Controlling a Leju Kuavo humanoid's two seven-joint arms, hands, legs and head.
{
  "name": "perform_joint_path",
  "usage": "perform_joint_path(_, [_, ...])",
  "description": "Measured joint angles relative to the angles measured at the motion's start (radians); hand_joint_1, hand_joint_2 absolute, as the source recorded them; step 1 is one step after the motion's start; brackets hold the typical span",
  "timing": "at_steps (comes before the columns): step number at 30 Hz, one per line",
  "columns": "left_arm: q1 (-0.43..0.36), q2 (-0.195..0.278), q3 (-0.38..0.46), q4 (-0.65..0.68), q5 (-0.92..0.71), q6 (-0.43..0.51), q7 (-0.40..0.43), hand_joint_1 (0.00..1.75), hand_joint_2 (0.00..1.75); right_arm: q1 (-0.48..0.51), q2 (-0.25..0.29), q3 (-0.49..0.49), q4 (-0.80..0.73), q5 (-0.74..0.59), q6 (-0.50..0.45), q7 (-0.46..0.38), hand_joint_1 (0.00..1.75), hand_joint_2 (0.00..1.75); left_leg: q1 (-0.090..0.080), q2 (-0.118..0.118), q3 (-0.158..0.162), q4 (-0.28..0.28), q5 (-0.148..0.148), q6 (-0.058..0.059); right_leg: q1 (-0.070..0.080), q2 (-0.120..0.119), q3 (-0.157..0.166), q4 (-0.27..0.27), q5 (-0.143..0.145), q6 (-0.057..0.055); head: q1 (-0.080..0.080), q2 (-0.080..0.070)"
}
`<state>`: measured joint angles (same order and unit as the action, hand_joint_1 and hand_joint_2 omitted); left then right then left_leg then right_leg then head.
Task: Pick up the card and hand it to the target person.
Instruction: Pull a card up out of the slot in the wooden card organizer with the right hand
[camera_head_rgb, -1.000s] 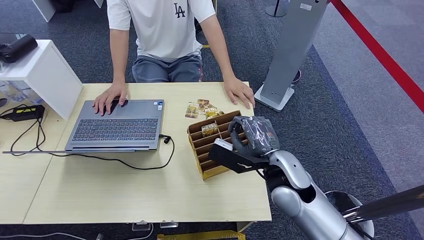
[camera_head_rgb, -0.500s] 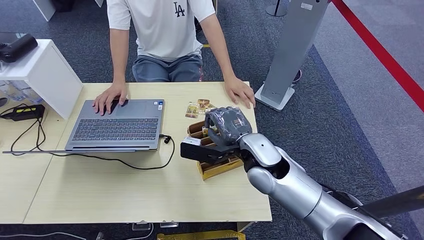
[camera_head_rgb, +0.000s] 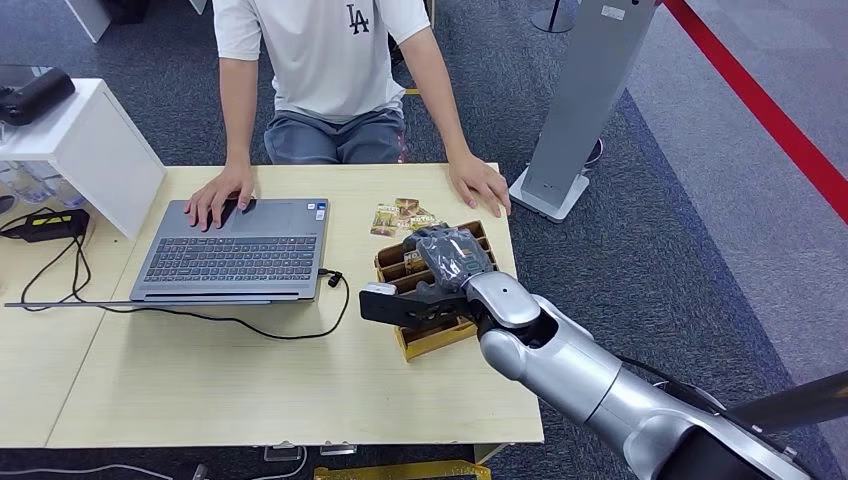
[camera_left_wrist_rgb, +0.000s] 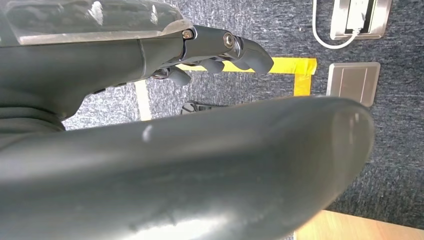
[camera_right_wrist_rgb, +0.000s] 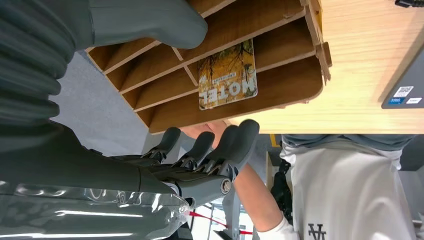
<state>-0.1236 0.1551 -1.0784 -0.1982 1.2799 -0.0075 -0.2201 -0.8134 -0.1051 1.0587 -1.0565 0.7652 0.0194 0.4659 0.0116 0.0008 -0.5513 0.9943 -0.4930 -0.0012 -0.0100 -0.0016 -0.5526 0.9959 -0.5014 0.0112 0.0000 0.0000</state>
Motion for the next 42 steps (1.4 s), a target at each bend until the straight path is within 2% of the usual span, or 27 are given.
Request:
perform_joint_path(4, [-0.001,-0.001,0.000,0.000,0.000,0.001,0.000,0.00,0.00,-0.003,0.005,0.001,0.009,-0.002,-0.002,0.000,0.75,1.75,0.000,0.000,0.000,0.000,0.000,0.000,0.000,0.000,0.000,0.000,0.000,0.000,0.000,0.000])
perform_joint_path(16, [0.005,-0.006,0.004,0.000,0.005,0.003,0.000,0.00,0.00,-0.021,0.010,-0.005,0.018,-0.004,-0.036,-0.001,0.55,1.75,0.000,0.000,-0.001,0.000,0.000,0.000,0.000,0.000,-0.001,0.000,0.000,0.000,0.000,0.000])
perform_joint_path(28, [0.015,-0.009,0.013,0.002,0.015,0.003,-0.009,0.00,0.00,-0.028,-0.014,-0.036,-0.087,-0.007,-0.054,0.023,0.51,1.75,0.000,-0.001,-0.002,0.001,0.000,0.000,0.000,-0.001,-0.002,0.001,-0.001,0.000,0.000,0.000])
perform_joint_path(42, [0.007,-0.007,0.006,0.000,0.010,0.004,-0.005,0.00,0.00,-0.011,0.004,-0.029,0.012,-0.013,-0.046,0.014,0.54,1.75,0.000,-0.002,0.000,0.000,0.000,0.000,0.000,-0.002,0.000,0.000,0.000,0.000,0.000,0.000])
